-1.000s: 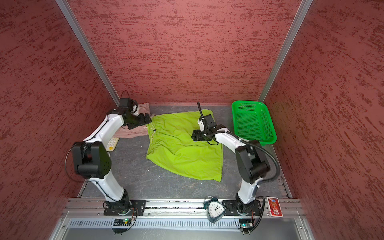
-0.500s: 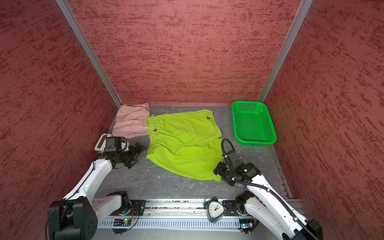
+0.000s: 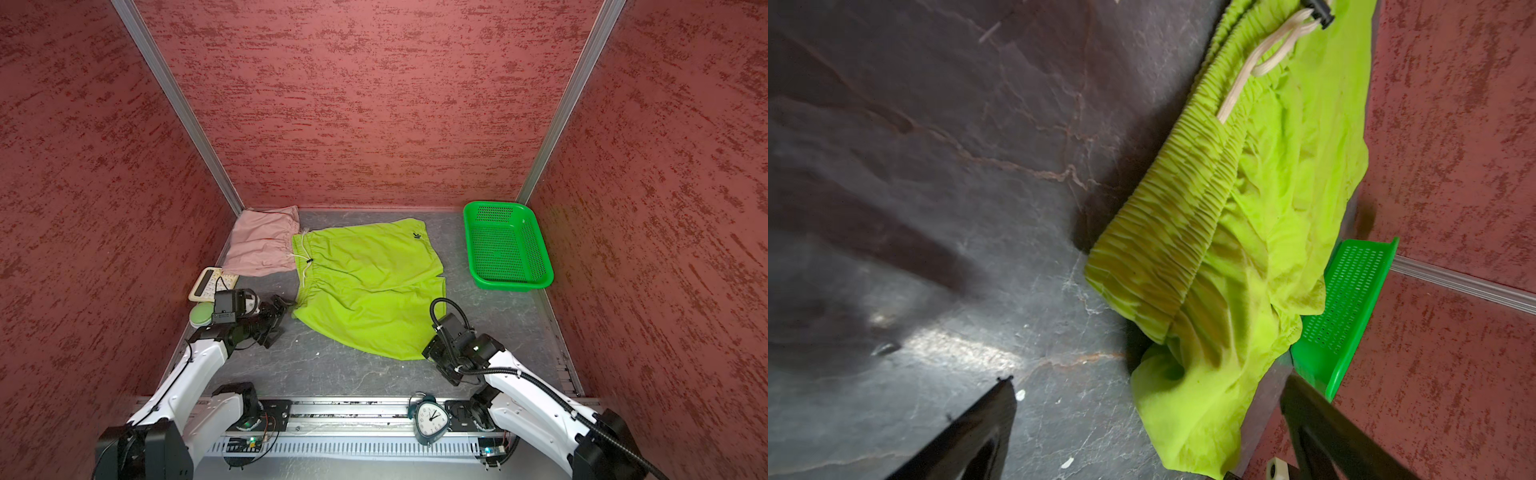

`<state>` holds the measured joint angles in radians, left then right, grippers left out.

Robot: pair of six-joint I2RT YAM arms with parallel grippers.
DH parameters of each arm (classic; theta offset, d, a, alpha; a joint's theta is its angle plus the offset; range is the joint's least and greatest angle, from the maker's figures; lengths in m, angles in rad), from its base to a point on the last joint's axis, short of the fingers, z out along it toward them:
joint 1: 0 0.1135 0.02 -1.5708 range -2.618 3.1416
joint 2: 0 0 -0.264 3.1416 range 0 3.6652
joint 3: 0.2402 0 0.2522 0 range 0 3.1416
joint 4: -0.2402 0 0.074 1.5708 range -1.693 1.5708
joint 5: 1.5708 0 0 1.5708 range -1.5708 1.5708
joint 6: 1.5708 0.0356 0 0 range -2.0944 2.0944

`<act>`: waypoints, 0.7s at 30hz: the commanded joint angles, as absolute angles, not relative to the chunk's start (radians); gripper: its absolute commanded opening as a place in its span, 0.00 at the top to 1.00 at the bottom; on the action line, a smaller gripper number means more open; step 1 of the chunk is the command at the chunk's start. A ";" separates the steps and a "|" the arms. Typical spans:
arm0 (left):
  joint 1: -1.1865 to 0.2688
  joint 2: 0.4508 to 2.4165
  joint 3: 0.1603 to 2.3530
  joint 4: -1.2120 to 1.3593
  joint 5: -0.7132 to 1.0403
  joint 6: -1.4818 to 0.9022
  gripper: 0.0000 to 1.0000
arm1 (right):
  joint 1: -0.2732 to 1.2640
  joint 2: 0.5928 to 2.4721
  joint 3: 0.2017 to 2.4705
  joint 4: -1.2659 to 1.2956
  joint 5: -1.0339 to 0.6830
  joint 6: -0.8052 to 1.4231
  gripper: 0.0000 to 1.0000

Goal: Fold and stack the shorts

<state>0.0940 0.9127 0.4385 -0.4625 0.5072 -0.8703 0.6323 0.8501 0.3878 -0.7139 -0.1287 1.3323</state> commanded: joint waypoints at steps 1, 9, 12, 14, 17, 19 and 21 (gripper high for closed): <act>0.087 0.901 0.430 -0.438 0.486 -0.907 0.01 | 0.640 0.848 0.335 -0.576 -0.042 1.429 0.23; 0.078 0.905 0.406 -0.397 0.483 -0.935 0.01 | 0.640 0.802 0.297 -0.556 0.114 1.452 0.65; 0.057 0.906 0.387 -0.375 0.469 -0.964 0.01 | 0.639 0.793 0.297 -0.561 0.140 1.456 0.90; 0.038 0.902 0.367 -0.342 0.450 -0.993 0.01 | 0.641 0.790 0.306 -0.574 0.148 1.450 0.97; 0.016 0.911 0.330 -0.281 0.420 -1.045 0.01 | 0.641 0.781 0.325 -0.604 0.166 1.440 0.98; 0.011 0.921 0.302 -0.235 0.413 -1.076 0.00 | 0.640 0.774 0.331 -0.609 0.173 1.434 0.98; 0.011 0.934 0.284 -0.196 0.409 -1.102 0.01 | 0.641 0.765 0.336 -0.611 0.178 1.433 0.98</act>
<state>0.0162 0.9222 0.3050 -0.2909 0.4412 -1.0416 0.6342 0.7811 0.3004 -0.5915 0.1177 1.4300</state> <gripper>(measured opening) 0.990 0.051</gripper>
